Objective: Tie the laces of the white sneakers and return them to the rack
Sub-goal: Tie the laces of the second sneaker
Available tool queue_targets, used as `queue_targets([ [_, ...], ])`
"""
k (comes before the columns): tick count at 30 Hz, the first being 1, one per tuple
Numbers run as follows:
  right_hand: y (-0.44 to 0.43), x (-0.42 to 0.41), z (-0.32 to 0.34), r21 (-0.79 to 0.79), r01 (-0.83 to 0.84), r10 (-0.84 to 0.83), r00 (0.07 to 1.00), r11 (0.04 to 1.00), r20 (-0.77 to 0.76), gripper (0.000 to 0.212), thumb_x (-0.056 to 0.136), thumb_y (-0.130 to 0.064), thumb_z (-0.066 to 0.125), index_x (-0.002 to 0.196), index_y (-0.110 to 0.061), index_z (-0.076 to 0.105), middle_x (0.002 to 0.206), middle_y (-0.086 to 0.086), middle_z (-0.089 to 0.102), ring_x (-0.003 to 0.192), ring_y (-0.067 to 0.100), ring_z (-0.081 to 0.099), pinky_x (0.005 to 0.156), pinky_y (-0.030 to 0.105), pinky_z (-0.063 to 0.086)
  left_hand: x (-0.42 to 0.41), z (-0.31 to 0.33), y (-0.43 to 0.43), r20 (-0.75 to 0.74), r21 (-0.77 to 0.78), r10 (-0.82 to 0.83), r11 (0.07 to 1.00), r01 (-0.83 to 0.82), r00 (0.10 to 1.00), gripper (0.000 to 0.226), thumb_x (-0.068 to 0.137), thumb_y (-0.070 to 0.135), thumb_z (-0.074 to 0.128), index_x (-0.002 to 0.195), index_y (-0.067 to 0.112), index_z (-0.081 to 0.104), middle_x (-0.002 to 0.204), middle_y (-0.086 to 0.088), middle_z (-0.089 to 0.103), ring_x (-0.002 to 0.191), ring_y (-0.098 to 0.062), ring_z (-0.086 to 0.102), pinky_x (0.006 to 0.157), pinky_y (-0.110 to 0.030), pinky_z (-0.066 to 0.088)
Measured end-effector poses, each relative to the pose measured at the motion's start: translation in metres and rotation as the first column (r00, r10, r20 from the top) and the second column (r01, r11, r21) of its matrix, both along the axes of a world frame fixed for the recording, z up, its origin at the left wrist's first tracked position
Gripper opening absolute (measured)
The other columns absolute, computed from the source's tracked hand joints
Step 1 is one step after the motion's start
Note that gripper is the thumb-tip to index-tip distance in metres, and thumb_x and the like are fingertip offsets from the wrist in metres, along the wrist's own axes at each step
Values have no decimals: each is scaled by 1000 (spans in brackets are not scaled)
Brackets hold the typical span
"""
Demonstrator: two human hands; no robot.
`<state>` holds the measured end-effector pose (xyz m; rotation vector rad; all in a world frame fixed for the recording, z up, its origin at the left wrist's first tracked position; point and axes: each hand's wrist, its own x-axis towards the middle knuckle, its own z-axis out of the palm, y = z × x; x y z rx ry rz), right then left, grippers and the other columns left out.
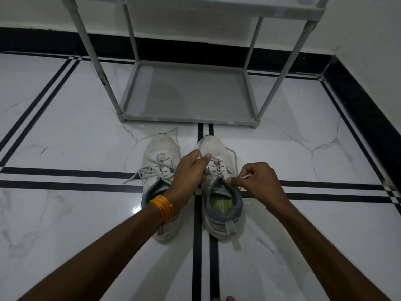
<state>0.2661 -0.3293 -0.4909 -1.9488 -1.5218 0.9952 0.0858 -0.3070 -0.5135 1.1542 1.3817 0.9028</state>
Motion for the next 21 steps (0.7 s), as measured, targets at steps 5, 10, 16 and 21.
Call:
queue_targets([
  [5, 9, 22, 49, -96, -206, 219, 965, 974, 143, 41, 78, -42, 76, 56, -14, 56, 61, 5, 64, 55, 12, 57, 58, 28, 43, -19, 40, -1, -354, 279, -120, 933, 227, 927, 39, 94, 35, 59, 63, 15, 47, 70, -14, 67, 74, -25, 70, 64, -45, 59],
  [10, 24, 23, 105, 45, -267, 253, 947, 963, 197, 41, 84, -42, 68, 59, -14, 52, 60, 3, 58, 52, 6, 51, 62, 29, 45, -26, 104, 14, -630, 415, -99, 795, 442, 770, 45, 90, 36, 65, 55, 24, 38, 51, 4, 44, 50, -13, 51, 53, -29, 41],
  [16, 46, -6, 140, 258, -410, 330, 895, 875, 301, 34, 87, -38, 66, 68, -11, 57, 61, 1, 52, 54, 9, 46, 55, 22, 36, -1, 116, 16, -870, 255, -310, 382, 888, 383, 23, 90, 42, 60, 91, 20, 63, 99, 4, 67, 82, -11, 61, 68, -28, 49],
  [21, 54, -24, 134, 303, -455, 349, 871, 837, 346, 13, 91, -23, 60, 89, -14, 68, 84, -1, 67, 71, 7, 60, 64, 26, 48, 7, 122, 42, -976, 171, -44, 459, 872, 215, 22, 93, 36, 58, 92, 15, 64, 79, 3, 58, 66, -14, 52, 58, -26, 37],
])
